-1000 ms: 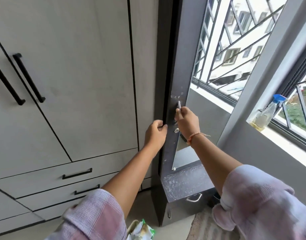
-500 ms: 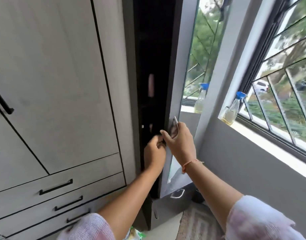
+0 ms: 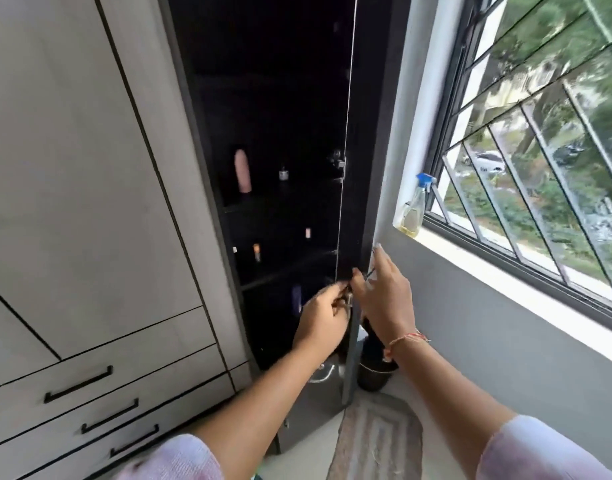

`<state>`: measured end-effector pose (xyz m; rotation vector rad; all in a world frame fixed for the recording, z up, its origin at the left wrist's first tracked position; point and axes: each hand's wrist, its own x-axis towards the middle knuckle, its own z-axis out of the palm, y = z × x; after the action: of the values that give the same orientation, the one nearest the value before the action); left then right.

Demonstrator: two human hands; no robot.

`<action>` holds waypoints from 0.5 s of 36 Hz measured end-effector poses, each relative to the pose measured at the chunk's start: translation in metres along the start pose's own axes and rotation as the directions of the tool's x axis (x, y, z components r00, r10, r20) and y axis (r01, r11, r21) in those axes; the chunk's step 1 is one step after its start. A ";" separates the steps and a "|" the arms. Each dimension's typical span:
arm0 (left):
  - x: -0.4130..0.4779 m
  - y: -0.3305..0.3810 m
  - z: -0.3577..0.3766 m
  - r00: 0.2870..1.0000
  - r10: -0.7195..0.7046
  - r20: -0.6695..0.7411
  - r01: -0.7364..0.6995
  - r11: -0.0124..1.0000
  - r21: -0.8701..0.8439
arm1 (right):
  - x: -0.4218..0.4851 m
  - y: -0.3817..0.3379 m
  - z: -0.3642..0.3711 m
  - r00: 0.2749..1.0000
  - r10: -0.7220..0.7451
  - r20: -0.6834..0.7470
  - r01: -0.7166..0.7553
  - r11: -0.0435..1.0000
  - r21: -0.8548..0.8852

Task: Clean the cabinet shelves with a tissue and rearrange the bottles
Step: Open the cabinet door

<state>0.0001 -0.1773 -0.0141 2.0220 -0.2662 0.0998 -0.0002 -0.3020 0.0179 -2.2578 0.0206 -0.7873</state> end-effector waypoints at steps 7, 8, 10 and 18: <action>0.006 0.003 0.017 0.998 -0.029 -0.060 0.039 0.986 0.162 | 0.005 0.043 -0.041 0.986 0.118 -0.119 -0.119 0.993 0.000; 0.009 0.003 0.017 0.997 -0.016 -0.081 0.031 0.981 0.193 | 0.009 0.049 -0.046 0.977 0.156 -0.142 -0.161 0.987 -0.024; 0.014 0.003 0.018 0.994 0.006 -0.109 0.021 0.969 0.245 | 0.020 0.065 -0.055 0.961 0.195 -0.194 -0.216 0.972 -0.090; 0.056 0.003 0.025 0.987 0.112 -0.117 -0.045 0.884 0.465 | 0.063 0.110 -0.077 0.900 0.305 -0.312 -0.344 0.936 -0.077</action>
<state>0.0529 -0.2092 -0.0123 2.4646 -0.2513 0.3890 0.0316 -0.4469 0.0220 -2.1541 0.5936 -0.9525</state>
